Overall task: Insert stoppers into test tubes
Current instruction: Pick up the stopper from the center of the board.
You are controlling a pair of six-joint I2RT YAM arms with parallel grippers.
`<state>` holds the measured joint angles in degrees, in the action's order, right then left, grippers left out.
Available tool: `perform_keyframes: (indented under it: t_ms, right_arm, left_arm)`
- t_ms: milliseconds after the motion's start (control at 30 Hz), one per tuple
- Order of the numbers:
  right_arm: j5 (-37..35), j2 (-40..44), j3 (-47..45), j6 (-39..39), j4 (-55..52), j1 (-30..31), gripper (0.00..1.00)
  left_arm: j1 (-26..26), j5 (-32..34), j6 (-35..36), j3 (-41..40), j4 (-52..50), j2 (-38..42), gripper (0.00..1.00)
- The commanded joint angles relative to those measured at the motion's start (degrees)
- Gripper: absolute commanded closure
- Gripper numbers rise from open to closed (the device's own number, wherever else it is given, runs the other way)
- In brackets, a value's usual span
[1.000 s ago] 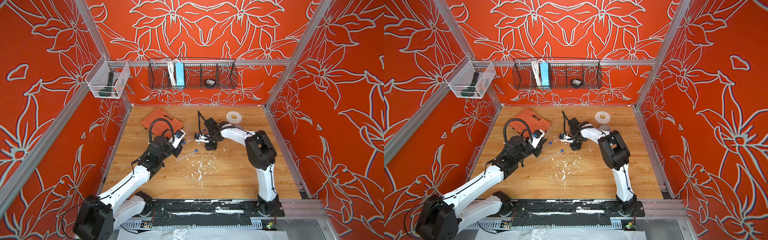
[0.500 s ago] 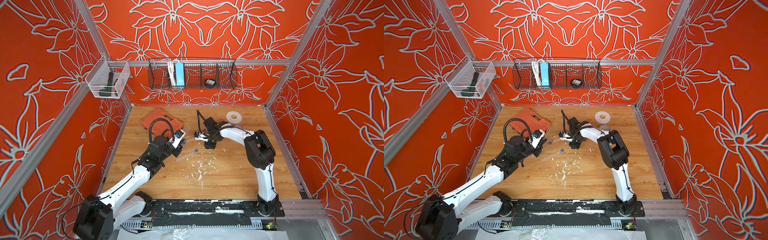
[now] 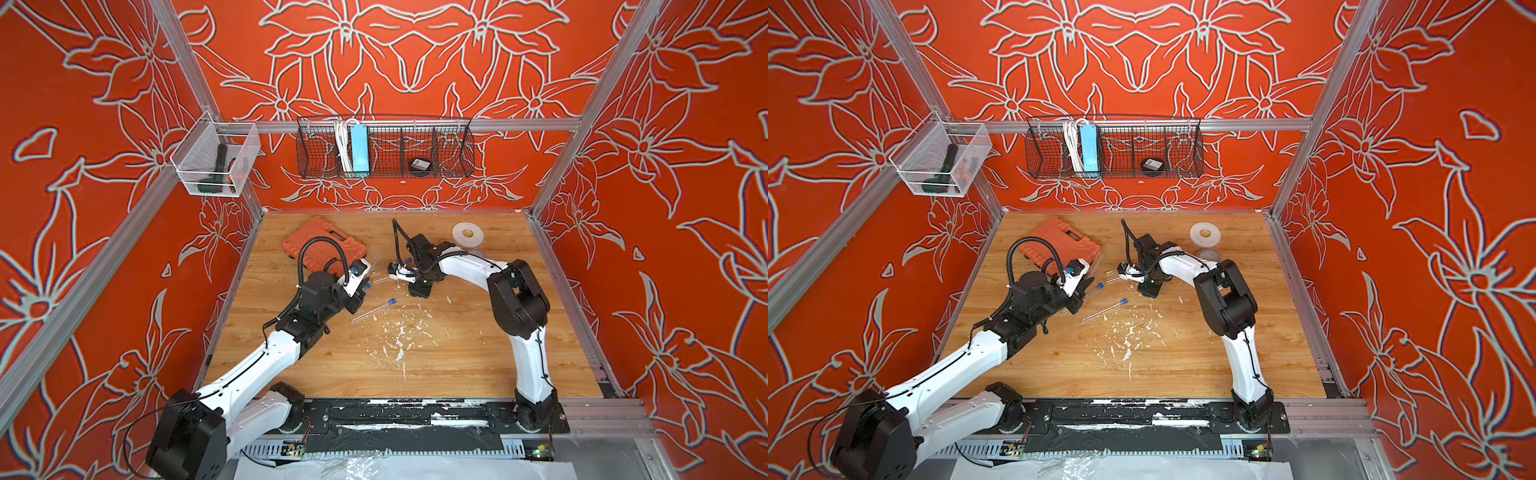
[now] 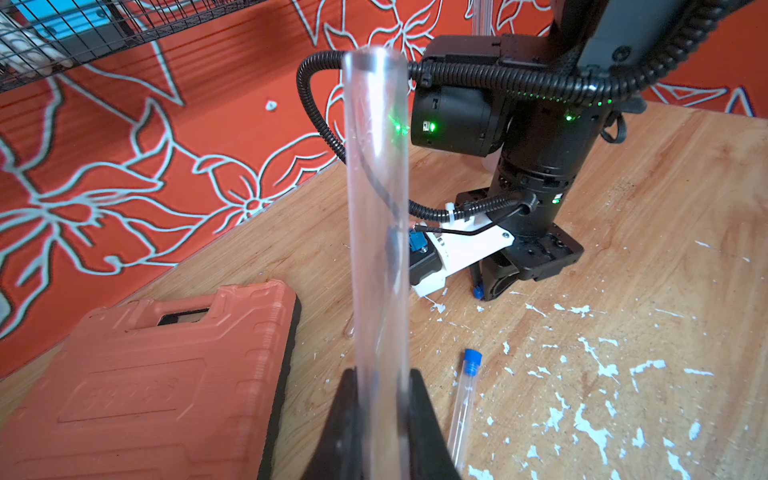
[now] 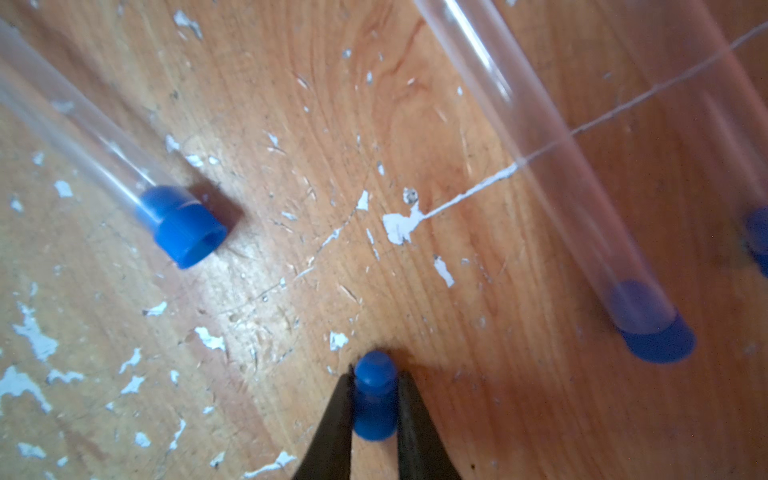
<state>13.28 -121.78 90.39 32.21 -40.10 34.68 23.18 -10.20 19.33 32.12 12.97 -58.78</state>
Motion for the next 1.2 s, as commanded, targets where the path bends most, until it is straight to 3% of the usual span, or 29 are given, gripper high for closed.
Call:
perform_keyframes:
  t_ms: [0,267,500,667,967,1167]
  right_arm:
    - [-0.56,-1.06,1.20,0.38,-1.48,0.34,0.85]
    - [3.29,7.95,-4.80,1.01,1.25,-0.38,0.89]
    - [6.45,25.38,-18.93,0.87,3.48,-0.46,0.89]
    - [8.69,38.89,-27.72,0.01,2.74,-0.39,0.88]
    - [10.05,55.63,-32.77,-2.72,-5.70,2.18,0.85]
    - [7.61,58.23,-31.11,-3.91,-11.37,8.22,0.84]
  left_arm:
    - [-0.38,-0.06,0.05,-0.60,1.53,0.56,1.00]
    - [-0.42,-4.19,3.45,-1.33,1.22,1.65,1.00]
    - [0.04,-11.84,8.15,-3.06,1.20,3.79,1.00]
    - [2.21,-19.50,15.56,-4.78,0.25,4.46,1.00]
    - [9.68,-12.48,24.66,-5.57,-4.13,4.21,1.00]
    - [13.39,-6.48,27.46,-5.92,-4.80,3.67,1.00]
